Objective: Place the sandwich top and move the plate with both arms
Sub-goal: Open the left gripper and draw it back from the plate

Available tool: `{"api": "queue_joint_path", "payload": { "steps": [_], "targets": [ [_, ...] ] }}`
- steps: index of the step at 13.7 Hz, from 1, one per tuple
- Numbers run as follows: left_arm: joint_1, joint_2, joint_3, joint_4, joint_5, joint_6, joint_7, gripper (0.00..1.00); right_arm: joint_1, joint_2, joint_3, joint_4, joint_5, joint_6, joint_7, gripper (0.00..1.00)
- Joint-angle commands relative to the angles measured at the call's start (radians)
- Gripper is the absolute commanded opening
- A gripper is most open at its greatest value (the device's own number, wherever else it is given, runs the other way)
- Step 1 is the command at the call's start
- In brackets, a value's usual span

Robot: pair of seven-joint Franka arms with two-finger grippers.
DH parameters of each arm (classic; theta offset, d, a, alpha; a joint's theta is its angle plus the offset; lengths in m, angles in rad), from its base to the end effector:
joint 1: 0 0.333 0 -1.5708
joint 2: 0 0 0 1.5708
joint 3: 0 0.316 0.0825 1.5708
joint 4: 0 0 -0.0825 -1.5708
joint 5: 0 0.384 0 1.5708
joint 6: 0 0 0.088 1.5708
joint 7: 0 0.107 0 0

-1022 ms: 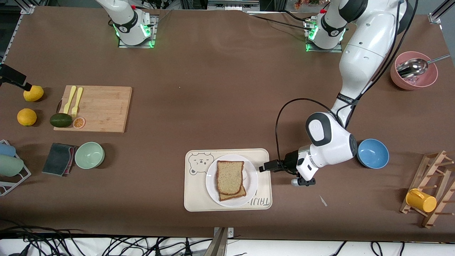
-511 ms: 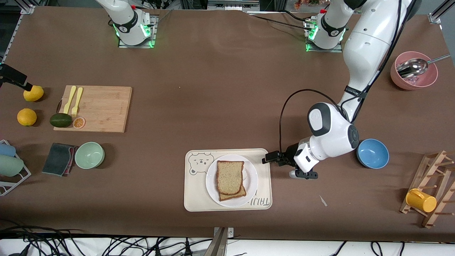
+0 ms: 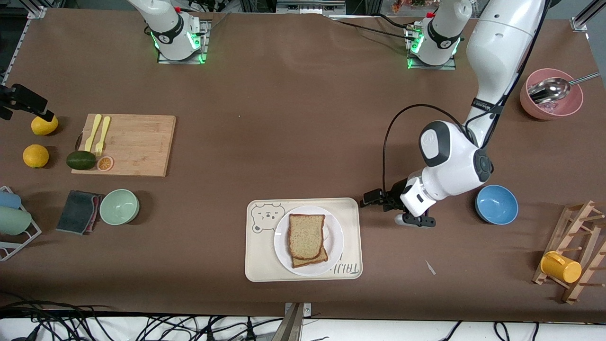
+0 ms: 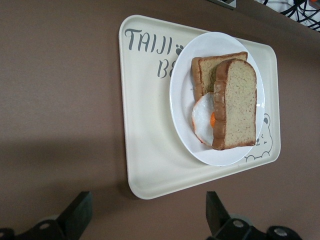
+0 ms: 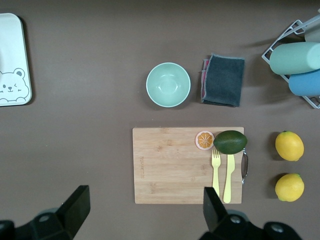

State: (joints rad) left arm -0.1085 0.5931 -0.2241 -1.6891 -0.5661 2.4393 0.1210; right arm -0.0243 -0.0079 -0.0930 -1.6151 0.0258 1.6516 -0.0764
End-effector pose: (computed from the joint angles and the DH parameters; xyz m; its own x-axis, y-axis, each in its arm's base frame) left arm 0.6619 -0.2097 0.2777 0.9958 0.0293 0.0870 -0.0188 -0.8628 0.5052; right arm 0.5559 -0.0631 0.6151 0.9980 -0.0429 0.0462 -0.0419 -0.9989 -0.0231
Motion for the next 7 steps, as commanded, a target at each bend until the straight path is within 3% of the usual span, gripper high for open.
{"api": "queue_joint_path", "payload": {
  "steps": [1, 4, 7],
  "targets": [
    [0.003, -0.107, 0.023, -0.090, 0.105, -0.051, -0.027, 1.00, -0.006, -0.012, 0.009, 0.004, -0.004, 0.004, -0.008, 1.00],
    [0.006, -0.151, 0.051, -0.086, 0.228, -0.143, -0.063, 1.00, -0.003, -0.006, 0.010, 0.003, -0.006, -0.006, -0.009, 1.00],
    [0.030, -0.190, 0.057, -0.089, 0.241, -0.212, -0.064, 1.00, -0.003, -0.010, 0.010, 0.003, -0.004, -0.013, -0.009, 1.00]
  ]
}}
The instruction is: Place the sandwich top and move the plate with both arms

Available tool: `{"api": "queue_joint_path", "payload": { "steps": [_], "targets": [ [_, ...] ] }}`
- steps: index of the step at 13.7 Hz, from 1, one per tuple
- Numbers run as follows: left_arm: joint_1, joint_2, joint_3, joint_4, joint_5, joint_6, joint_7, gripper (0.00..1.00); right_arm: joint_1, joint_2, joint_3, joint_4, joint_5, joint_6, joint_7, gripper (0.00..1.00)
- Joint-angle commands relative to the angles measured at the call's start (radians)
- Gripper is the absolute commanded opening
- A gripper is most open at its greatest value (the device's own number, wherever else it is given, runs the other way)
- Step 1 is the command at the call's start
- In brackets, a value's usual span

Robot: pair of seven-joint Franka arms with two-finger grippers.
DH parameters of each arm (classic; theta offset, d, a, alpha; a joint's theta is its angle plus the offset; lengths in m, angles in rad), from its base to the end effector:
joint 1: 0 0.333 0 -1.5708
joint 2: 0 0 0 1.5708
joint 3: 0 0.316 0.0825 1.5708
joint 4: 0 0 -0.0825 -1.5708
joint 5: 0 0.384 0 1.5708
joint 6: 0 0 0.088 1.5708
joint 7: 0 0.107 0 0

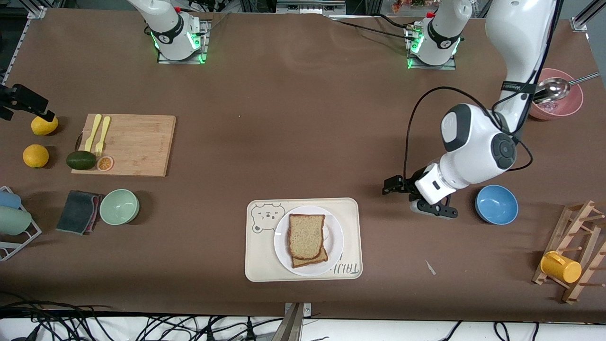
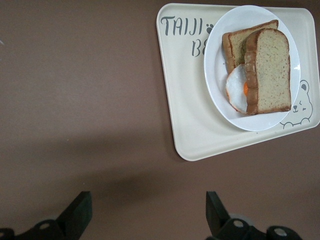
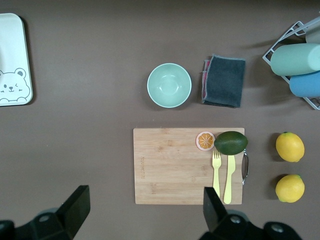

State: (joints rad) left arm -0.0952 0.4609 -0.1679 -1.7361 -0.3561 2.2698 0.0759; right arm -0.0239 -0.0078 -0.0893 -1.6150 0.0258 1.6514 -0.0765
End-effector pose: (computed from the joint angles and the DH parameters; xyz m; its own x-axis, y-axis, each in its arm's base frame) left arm 0.6480 -0.1722 0.3265 0.9946 -0.0876 0.0553 -0.1014 -0.9315 0.3493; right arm 0.5561 -0.0608 0.6151 0.9982 -0.0387 0.0460 -0.0377 -0.9990 -0.0230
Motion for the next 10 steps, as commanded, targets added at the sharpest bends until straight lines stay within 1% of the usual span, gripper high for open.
{"api": "queue_joint_path", "payload": {
  "steps": [1, 3, 5, 8, 10],
  "targets": [
    [0.028, -0.073, 0.001, -0.042, 0.032, -0.065, -0.019, 1.00, -0.004, -0.009, 0.006, 0.003, -0.004, -0.009, -0.009, 1.00],
    [0.045, -0.097, 0.005, -0.042, 0.037, -0.116, -0.019, 1.00, -0.004, -0.009, 0.006, 0.003, -0.006, -0.010, -0.009, 1.00],
    [0.063, -0.122, 0.004, -0.039, 0.097, -0.142, -0.072, 1.00, -0.004, -0.017, 0.005, 0.003, -0.001, -0.016, -0.011, 1.00],
    [0.071, -0.149, 0.005, -0.039, 0.114, -0.184, -0.099, 1.00, -0.004, -0.021, 0.003, 0.003, 0.002, -0.042, -0.031, 1.00],
    [0.095, -0.180, 0.004, -0.036, 0.164, -0.225, -0.105, 1.00, -0.004, -0.027, 0.002, 0.003, 0.003, -0.042, -0.040, 1.00]
  ]
}}
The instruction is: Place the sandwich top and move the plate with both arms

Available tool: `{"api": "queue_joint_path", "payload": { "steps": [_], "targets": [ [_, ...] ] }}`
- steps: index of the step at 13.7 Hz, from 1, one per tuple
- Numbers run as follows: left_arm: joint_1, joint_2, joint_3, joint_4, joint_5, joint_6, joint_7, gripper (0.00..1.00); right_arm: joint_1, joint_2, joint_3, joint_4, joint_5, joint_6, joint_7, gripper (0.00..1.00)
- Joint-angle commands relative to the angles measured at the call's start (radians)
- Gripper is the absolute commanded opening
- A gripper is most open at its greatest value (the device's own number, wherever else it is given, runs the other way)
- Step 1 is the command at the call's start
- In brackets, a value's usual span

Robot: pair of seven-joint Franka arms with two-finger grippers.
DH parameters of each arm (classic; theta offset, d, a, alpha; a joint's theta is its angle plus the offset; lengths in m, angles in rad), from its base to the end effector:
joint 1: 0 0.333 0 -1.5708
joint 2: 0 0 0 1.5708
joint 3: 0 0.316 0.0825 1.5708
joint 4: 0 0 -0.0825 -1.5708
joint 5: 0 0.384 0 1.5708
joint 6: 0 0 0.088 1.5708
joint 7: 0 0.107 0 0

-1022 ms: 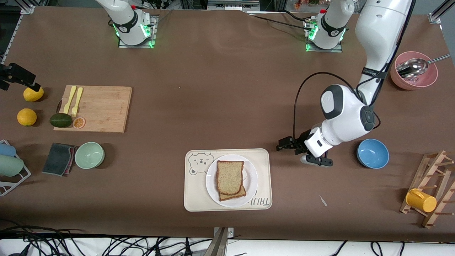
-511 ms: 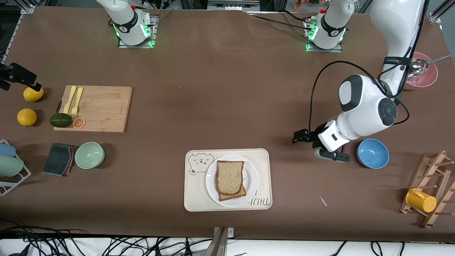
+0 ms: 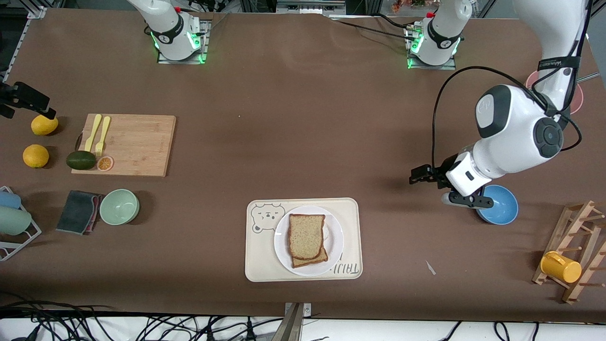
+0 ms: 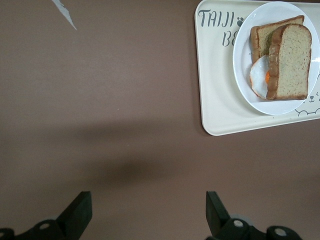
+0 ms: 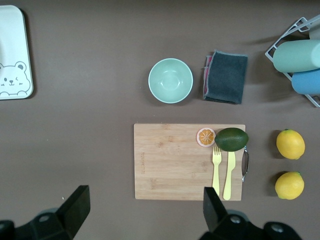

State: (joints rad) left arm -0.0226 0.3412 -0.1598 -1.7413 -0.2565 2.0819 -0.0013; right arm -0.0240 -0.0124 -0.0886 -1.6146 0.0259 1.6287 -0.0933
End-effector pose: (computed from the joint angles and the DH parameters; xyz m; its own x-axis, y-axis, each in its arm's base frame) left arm 0.6358 -0.1215 0.3847 0.9987 -0.0484 -0.0175 -0.0418 -0.9611 0.2729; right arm 0.5525 -0.0601 0.6158 0.9994 -0.0208 0.0288 -0.0201 -0.9995 -0.0244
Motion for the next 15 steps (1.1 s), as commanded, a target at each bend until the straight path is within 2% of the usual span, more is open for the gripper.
{"api": "queue_joint_path", "payload": {
  "steps": [1, 3, 12, 15],
  "targets": [
    [0.024, -0.077, -0.004, -0.030, 0.107, -0.054, -0.029, 1.00, -0.004, -0.024, 0.003, 0.002, 0.005, -0.020, -0.020, 1.00],
    [0.035, -0.106, -0.004, -0.029, 0.173, -0.085, -0.052, 1.00, -0.004, -0.026, 0.006, 0.002, 0.005, -0.021, -0.022, 1.00],
    [0.116, -0.296, -0.004, -0.023, 0.181, -0.259, -0.055, 1.00, -0.004, -0.028, 0.006, 0.002, 0.003, -0.024, -0.028, 1.00],
    [0.125, -0.352, -0.006, -0.020, 0.261, -0.331, -0.055, 1.00, -0.004, -0.031, 0.000, 0.004, 0.003, -0.030, -0.029, 1.00]
  ]
}}
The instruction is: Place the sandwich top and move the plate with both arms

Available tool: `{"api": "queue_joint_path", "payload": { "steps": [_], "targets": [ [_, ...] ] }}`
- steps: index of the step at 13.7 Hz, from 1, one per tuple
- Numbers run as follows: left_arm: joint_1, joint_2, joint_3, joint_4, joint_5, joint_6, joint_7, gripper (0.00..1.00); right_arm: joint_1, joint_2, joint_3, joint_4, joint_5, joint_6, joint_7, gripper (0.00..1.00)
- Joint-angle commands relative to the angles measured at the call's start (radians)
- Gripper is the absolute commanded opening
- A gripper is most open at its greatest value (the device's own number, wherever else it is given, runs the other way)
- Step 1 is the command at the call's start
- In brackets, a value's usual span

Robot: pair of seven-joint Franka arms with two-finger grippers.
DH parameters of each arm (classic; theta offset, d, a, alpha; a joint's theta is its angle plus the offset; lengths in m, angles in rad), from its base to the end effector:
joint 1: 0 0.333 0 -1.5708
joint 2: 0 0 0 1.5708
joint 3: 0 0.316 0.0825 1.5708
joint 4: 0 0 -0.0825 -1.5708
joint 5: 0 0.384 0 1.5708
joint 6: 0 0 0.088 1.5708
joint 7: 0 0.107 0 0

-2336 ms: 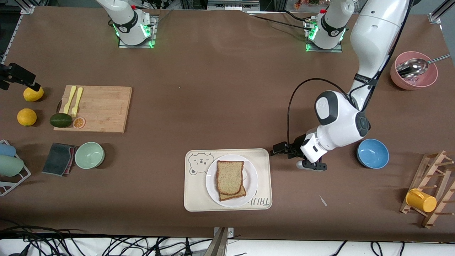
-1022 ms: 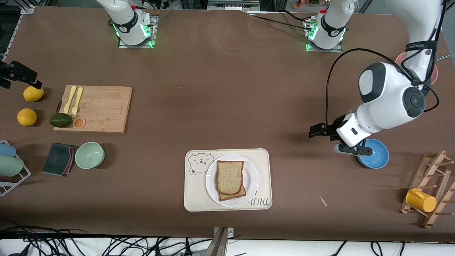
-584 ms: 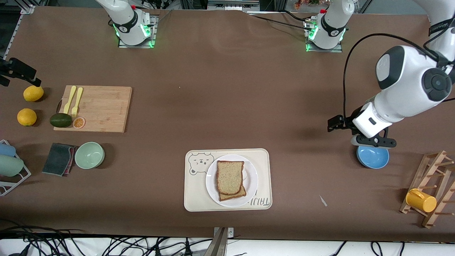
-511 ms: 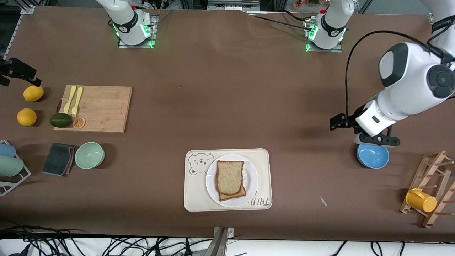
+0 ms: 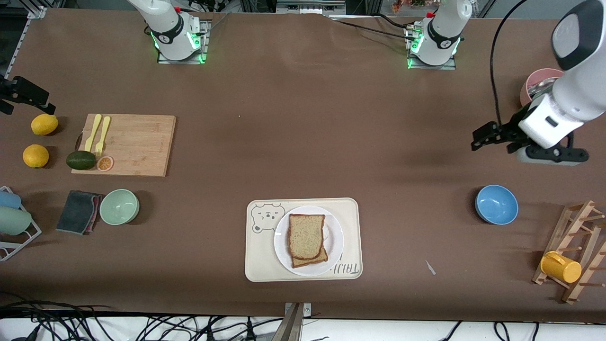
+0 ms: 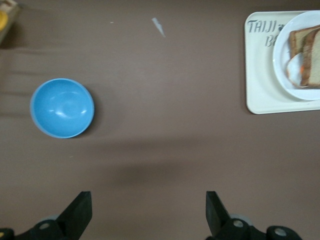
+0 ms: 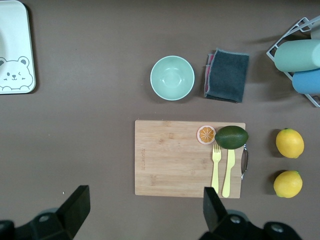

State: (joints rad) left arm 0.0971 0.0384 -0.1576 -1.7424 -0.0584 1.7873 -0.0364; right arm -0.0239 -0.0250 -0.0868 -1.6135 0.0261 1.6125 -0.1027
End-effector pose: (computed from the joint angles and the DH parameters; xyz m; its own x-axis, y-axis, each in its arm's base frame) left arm 0.5747 -0.0385 0.5403 0.9999 -0.0115 0.0042 -0.0117 -0.9979 0.0633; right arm 0.5474 -0.0587 0.6218 0.9996 -0.0091 0.0267 -0.0084 -0.9996 -0.0257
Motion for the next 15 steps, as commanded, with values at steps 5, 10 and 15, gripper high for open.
{"api": "queue_joint_path", "payload": {
  "steps": [5, 10, 15],
  "targets": [
    [0.007, -0.109, -0.005, 0.016, 0.075, -0.140, -0.019, 1.00, -0.004, -0.018, 0.006, 0.003, 0.005, -0.020, -0.020, 1.00],
    [0.027, -0.112, -0.003, 0.075, 0.074, -0.180, -0.020, 1.00, -0.004, -0.026, 0.006, 0.001, 0.003, -0.040, -0.048, 1.00],
    [0.035, -0.118, 0.000, 0.106, 0.060, -0.183, -0.023, 1.00, -0.004, -0.026, 0.006, 0.003, 0.002, -0.037, -0.048, 1.00]
  ]
}}
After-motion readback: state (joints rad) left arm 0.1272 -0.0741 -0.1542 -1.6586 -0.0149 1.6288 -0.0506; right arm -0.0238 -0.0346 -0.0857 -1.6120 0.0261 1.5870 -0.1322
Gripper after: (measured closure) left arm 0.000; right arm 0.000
